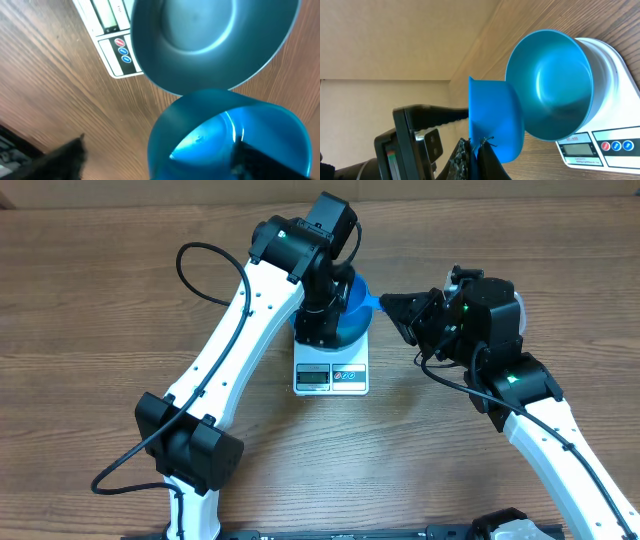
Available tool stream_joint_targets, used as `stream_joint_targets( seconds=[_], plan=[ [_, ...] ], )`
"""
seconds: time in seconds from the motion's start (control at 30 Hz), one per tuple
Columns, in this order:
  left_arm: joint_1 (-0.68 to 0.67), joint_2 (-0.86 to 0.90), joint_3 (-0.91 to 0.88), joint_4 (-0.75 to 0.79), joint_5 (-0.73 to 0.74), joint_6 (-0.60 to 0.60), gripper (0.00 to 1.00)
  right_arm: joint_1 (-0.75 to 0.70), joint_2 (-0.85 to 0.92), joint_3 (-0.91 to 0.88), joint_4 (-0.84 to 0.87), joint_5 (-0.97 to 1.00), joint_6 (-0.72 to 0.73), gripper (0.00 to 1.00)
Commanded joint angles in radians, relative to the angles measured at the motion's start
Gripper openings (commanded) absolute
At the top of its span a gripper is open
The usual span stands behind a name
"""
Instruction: Scoop item into bowl and weigh 150g on scale
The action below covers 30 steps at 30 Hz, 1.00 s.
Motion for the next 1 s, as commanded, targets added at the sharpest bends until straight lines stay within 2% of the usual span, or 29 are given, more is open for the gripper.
stream_joint_targets(
  seconds=[0.0, 0.3, 0.53, 0.7, 0.87, 0.97],
  plan=[
    [0.004, -0.028, 0.020, 0.000, -0.014, 0.010, 1.00, 0.004, 0.003, 0.020, 0.007, 0.011, 0.000, 0.04],
    [0.056, -0.056, 0.023, 0.024, -0.016, 0.243, 0.99, 0.002, 0.003, 0.020, -0.001, 0.036, -0.010, 0.04],
    [0.165, -0.146, 0.023, -0.023, -0.072, 0.452, 1.00, -0.003, 0.003, 0.020, -0.002, 0.035, -0.066, 0.04],
    [0.275, -0.216, 0.023, -0.035, -0.077, 0.737, 1.00, -0.038, 0.003, 0.020, -0.022, 0.032, -0.094, 0.04],
    [0.384, -0.256, 0.023, -0.091, -0.079, 0.991, 1.00, -0.085, -0.008, 0.024, -0.039, 0.005, -0.216, 0.04],
    [0.428, -0.254, 0.022, -0.132, -0.079, 1.110, 1.00, -0.121, -0.024, 0.061, -0.107, 0.007, -0.300, 0.04]
  ],
)
